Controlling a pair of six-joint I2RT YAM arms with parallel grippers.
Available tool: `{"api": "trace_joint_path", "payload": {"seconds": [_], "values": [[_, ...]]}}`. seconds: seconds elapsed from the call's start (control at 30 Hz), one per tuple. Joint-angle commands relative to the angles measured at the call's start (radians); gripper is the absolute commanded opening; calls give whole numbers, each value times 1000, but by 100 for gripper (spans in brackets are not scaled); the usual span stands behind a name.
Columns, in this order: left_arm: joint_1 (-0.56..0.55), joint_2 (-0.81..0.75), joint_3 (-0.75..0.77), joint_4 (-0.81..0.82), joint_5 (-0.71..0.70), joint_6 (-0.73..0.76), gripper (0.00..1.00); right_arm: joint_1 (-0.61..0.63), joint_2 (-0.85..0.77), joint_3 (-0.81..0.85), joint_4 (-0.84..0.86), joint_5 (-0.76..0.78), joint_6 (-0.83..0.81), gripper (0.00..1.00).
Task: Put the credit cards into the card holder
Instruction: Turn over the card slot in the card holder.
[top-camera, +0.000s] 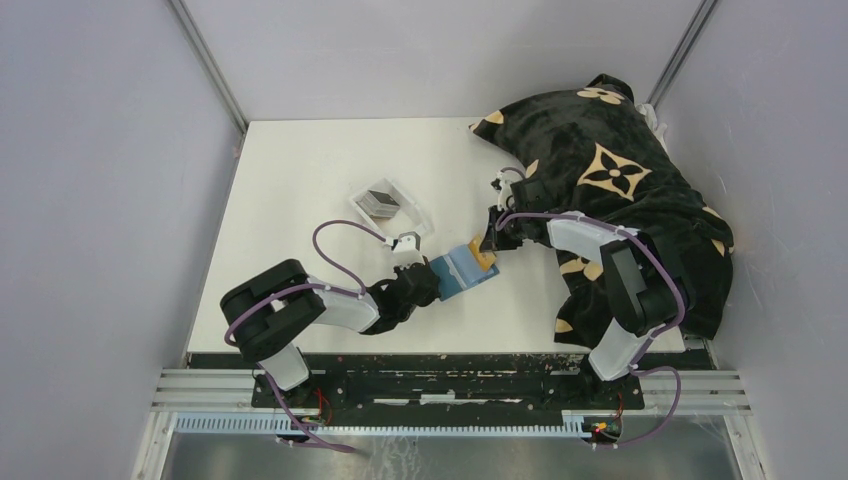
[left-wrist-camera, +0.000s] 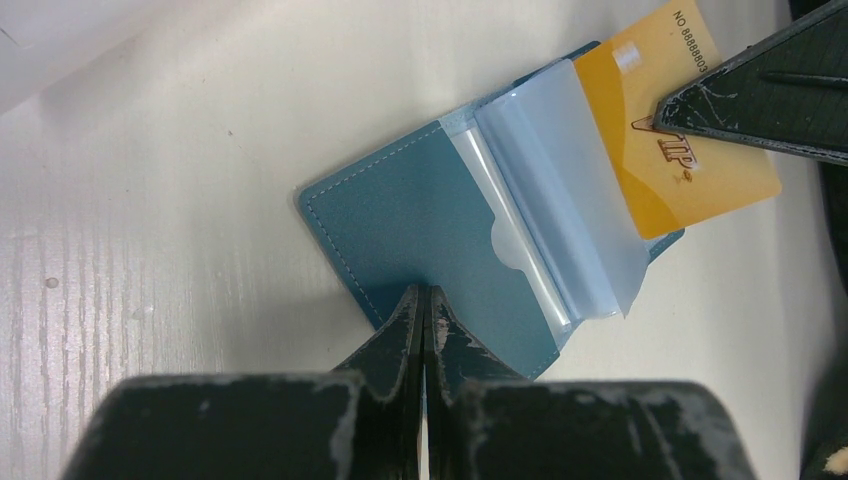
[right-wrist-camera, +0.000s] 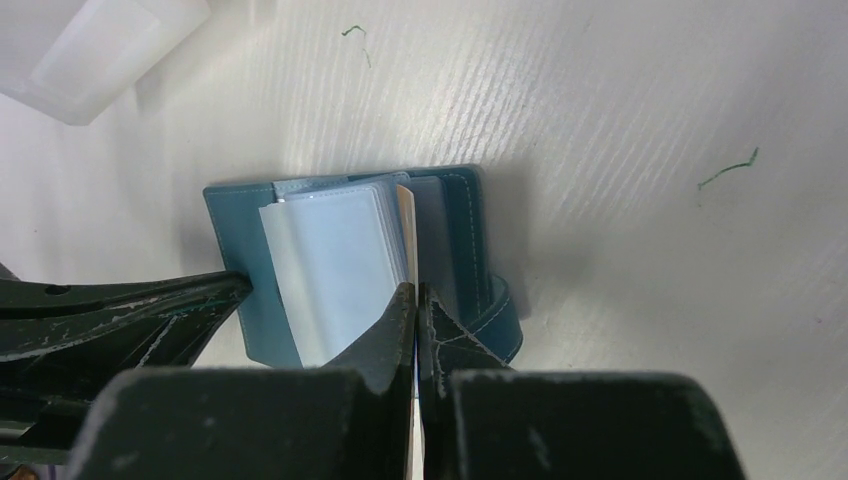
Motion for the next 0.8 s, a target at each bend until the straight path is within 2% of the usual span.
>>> {"api": "trace_joint_path", "payload": {"seconds": [0.0, 0.27, 0.77], "values": [[2, 58, -39, -125, 4, 15, 3, 5, 27, -42, 27, -60, 31, 1], [2, 61, -39, -126, 3, 16, 3, 13, -1, -83, 120, -139, 85, 1], [2, 63, -37, -140, 2, 5, 3, 120, -63, -54, 110, -121, 113, 1]]}}
